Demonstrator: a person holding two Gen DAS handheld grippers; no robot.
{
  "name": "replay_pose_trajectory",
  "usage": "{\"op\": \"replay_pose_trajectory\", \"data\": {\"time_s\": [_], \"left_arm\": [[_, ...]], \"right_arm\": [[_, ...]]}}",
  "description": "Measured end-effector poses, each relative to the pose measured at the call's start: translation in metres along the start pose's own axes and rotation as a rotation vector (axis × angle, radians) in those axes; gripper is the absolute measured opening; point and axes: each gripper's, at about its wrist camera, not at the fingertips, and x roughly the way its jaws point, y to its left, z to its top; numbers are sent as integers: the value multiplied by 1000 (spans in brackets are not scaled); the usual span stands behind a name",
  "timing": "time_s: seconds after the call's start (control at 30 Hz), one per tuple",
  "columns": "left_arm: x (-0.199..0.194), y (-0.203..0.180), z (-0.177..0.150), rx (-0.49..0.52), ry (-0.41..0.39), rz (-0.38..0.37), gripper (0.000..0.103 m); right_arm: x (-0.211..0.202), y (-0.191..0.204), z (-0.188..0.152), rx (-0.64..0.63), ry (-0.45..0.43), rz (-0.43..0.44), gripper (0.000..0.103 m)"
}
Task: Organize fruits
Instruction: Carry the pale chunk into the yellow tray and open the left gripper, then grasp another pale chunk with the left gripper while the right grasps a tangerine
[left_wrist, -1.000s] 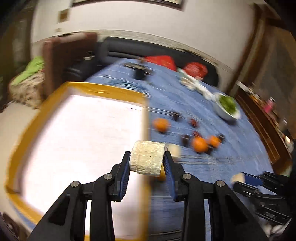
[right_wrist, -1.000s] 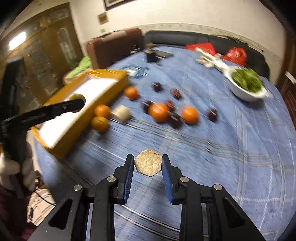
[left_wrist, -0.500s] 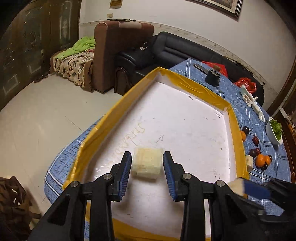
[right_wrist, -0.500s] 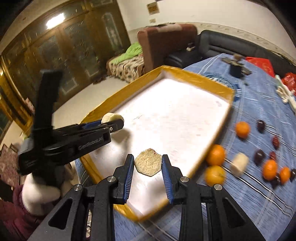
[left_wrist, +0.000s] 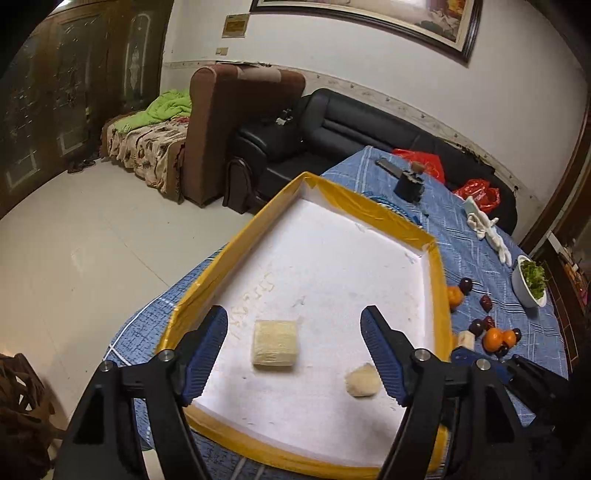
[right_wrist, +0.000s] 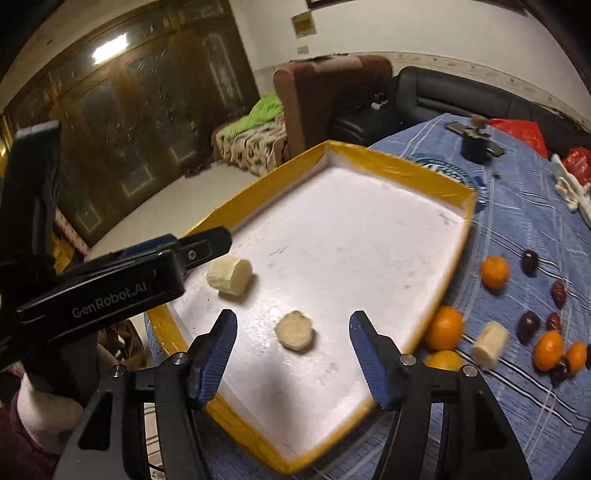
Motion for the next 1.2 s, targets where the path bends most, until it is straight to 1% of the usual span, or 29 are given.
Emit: {"op": "replay_pose_trajectory", "data": {"time_s": [0.13,0.23,0.33,0.4,0.43,0.47,0.53,0.57,0.6,0.63,0.67,0.7,0.77,0.83,0.93,0.97,1.0,1.07,1.2], "left_arm": [[-4,-20,0,37,-6,-34,78],[-2,-40,-3,71,10,-69,78],[2,-66,-8,125,30,-114,78],[4,-88,-13,176,44,-154,78],[5,-97,-16,195,51,-172,78],[9,-111,-19,223,67,-206,78],[14,-128,-25,260,91,-249,78],[19,-142,-29,295,105,-273,78],[22,-150,-32,316,108,-277,78],[26,-160,-35,346,112,-272,77],[33,-171,-38,381,126,-264,73],[37,-177,-39,394,135,-267,68],[50,-193,-41,432,158,-270,67],[63,-204,-43,467,173,-254,67],[86,-216,-46,508,217,-220,61],[90,-219,-48,524,220,-211,58],[91,-223,-49,544,220,-207,57],[95,-228,-50,569,231,-194,52],[101,-233,-51,597,246,-191,52]], "right_arm": [[-37,-43,-12,88,-52,-48,69],[-62,-98,-27,192,-77,-129,69],[-79,-150,-43,301,-77,-187,69],[-85,-171,-47,338,-81,-206,69],[-87,-180,-48,342,-83,-219,69],[-88,-187,-49,338,-85,-230,69],[-84,-193,-46,325,-84,-234,69],[-81,-196,-45,318,-81,-235,69],[-77,-199,-44,310,-78,-238,69],[-71,-200,-42,300,-73,-239,69],[-65,-201,-41,290,-67,-238,69],[-60,-202,-41,279,-61,-240,69],[-49,-203,-41,252,-46,-255,69],[-41,-204,-41,228,-33,-263,68],[-39,-204,-43,189,-32,-282,68],[-39,-204,-44,179,-35,-283,66],[-39,-204,-45,164,-34,-302,63],[-39,-203,-47,145,-33,-325,54],[-42,-207,-48,144,-31,-309,52]]}}
